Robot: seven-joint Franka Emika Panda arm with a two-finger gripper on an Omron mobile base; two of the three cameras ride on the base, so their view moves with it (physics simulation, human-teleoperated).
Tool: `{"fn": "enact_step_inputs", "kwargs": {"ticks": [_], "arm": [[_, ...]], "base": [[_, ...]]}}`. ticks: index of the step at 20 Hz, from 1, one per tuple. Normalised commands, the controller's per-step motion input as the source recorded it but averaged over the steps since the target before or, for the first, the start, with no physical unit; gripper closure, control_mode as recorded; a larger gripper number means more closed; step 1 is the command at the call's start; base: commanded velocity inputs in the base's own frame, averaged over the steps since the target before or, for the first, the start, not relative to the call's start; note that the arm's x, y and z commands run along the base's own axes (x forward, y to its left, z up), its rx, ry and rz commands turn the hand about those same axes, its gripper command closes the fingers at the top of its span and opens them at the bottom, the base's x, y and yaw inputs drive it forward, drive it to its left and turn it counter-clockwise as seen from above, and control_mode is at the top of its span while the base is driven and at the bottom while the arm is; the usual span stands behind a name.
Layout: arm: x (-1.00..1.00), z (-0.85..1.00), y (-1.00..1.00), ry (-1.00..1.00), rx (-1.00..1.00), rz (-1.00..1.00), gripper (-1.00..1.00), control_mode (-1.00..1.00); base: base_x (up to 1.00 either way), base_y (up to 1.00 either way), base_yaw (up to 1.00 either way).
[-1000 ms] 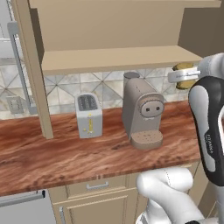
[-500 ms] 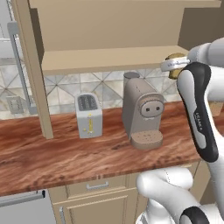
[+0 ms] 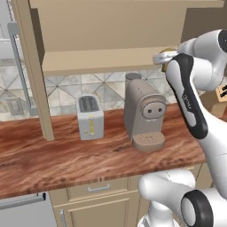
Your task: Pick up the bar soap and sponge from the sink, and place them back in the cabinet, and close the cabinet doors.
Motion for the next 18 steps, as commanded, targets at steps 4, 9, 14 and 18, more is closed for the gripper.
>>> {"fn": "enact_step_inputs", "kwargs": {"ticks": [4, 9, 14, 18], "arm": [[0.56, 0.0, 0.0, 0.0, 0.0, 0.0, 1.0, -1.0], [0.56, 0.0, 0.0, 0.0, 0.0, 0.0, 1.0, -1.0], [0.55, 0.0, 0.0, 0.0, 0.0, 0.0, 1.0, -1.0], [0.48, 0.0, 0.0, 0.0, 0.0, 0.0, 1.0, -1.0]], "base": [[0.0, 0.0, 0.0], [0.0, 0.0, 0.0], [0.0, 0.0, 0.0], [0.0, 0.0, 0.0]]}}
